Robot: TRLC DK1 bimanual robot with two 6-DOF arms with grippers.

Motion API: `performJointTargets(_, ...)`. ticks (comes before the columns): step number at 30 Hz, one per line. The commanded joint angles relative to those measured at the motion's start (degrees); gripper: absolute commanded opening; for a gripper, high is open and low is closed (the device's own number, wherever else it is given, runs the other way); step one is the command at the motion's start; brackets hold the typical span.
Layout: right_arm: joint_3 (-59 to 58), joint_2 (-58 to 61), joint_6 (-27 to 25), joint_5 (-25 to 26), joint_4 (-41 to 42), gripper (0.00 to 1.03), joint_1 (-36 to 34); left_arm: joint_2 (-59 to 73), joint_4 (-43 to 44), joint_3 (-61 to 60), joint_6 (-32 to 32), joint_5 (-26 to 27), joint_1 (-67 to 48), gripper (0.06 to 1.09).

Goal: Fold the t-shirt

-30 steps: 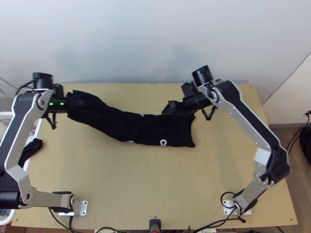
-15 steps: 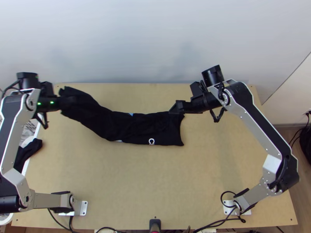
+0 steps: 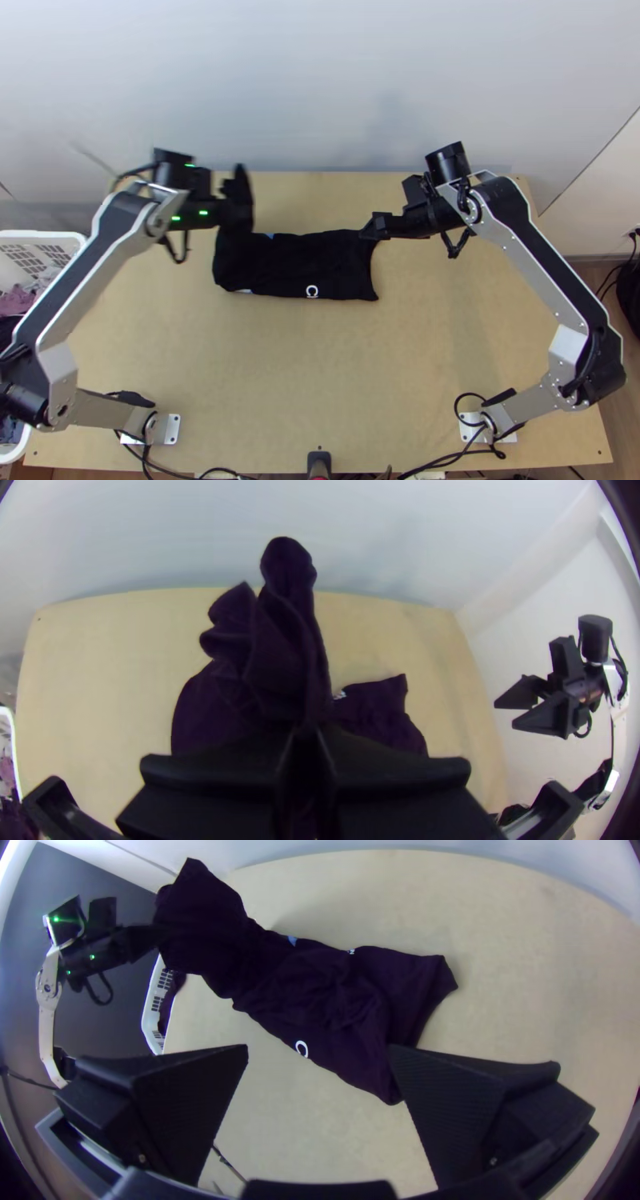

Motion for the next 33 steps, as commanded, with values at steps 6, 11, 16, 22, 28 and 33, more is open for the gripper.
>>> performJointTargets(6, -2.6, -0.5, 0.2, 2.4, 0.8, 0.99, -2.9, 10.9, 7.0, 3.8, -3.4, 0.0, -18.0, 0.1)
performJointTargets(11, -2.8, 0.1, 0.2, 2.7, 1.2, 0.99, -3.3, 14.7, 7.7, 6.1, -4.0, 0.3, -22.8, 0.1)
performJointTargets(16, -2.9, 0.2, 0.2, 2.7, 1.5, 0.99, -4.3, 19.1, 8.0, 8.4, -3.6, 0.3, -25.3, 0.1)
performJointTargets(22, -3.7, 0.2, 0.2, 2.7, 1.5, 0.99, -5.7, 23.8, 7.9, 11.1, -3.5, 0.3, -25.4, 0.1)
performJointTargets(28, -4.5, 0.1, 0.2, 2.7, 1.8, 0.99, -5.8, 26.5, 8.0, 12.6, -4.1, 0.3, -26.8, 0.1)
performJointTargets(33, -4.3, 0.1, 0.2, 2.7, 2.1, 0.99, -5.5, 29.3, 8.2, 13.9, -4.2, 0.3, -27.4, 0.39)
